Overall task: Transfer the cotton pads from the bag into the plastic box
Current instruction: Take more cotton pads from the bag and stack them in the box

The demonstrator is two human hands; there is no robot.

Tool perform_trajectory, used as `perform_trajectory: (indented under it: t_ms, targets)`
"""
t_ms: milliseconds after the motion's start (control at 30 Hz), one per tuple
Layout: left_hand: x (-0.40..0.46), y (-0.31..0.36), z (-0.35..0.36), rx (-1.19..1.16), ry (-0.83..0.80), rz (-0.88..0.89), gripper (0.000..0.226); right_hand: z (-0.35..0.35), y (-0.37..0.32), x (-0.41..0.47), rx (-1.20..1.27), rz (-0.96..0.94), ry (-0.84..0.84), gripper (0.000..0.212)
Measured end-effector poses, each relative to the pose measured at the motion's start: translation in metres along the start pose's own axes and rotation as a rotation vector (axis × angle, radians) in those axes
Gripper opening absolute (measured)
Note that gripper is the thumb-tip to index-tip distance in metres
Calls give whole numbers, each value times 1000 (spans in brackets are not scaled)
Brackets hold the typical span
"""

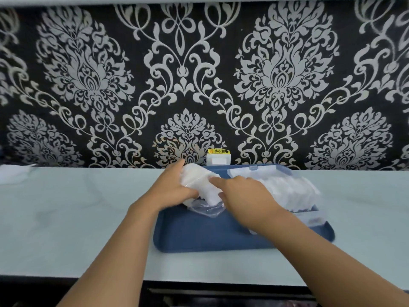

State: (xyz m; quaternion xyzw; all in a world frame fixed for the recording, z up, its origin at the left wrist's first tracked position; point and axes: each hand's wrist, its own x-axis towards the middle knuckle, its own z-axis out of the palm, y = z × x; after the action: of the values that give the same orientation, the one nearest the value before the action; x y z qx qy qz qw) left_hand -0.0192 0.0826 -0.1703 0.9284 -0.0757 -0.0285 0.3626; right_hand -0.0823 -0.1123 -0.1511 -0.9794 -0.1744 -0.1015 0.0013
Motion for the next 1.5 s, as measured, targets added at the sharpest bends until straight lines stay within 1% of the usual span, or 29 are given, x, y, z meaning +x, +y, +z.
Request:
perform_trajectory:
  t_ms: [33,100,133,200,233,333,367,433,467,567,633,700,833,933,1067,1233,1300,1400,1500]
  targets:
    - [0,1,2,4,-13,-2,110,1,2,1,17,9,-4,41]
    - [0,2,5,12,-26,-1,104,3,5,5,26,15,3,39]
    - [0,3,7,27,-21,-17,107,3,6,7,15,10,14,38]
    - [0,4,9,27,3,-76,119,6,5,11,-28,-16,46,33]
    - [0,4,9,23,21,-88,116,7,5,13,-42,-34,65,32]
    - [-1,5,7,26,74,-63,77,14,6,16,-16,-125,170,36]
    - [-2,6,7,29,81,-58,68,15,6,18,5,-154,196,36]
    - [-4,7,6,38,98,-48,57,17,7,18,33,-187,188,39]
    - [-4,6,6,45,102,-41,55,16,7,18,35,-188,165,43]
    - [-7,8,6,51,101,-29,66,16,5,15,-10,-152,109,55]
    - [-8,9,6,61,100,-24,73,17,3,14,-26,-124,88,54]
    - [-10,11,6,72,100,-23,76,18,1,15,10,-109,82,53]
    - [-12,14,8,101,108,-27,74,17,3,16,98,-110,63,49]
    - [-12,15,8,105,109,-28,73,15,8,16,133,-145,57,48]
    - [-13,14,8,98,101,-31,74,14,9,15,141,-177,16,60]
    - [-13,14,9,111,108,-23,78,11,12,15,138,-184,27,47]
    - [-14,14,9,119,111,-23,77,10,12,15,129,-191,13,47]
    - [-13,14,10,121,115,-22,68,13,12,14,51,-143,3,58]
    - [-12,14,11,137,123,-23,60,15,12,14,6,-66,15,55]
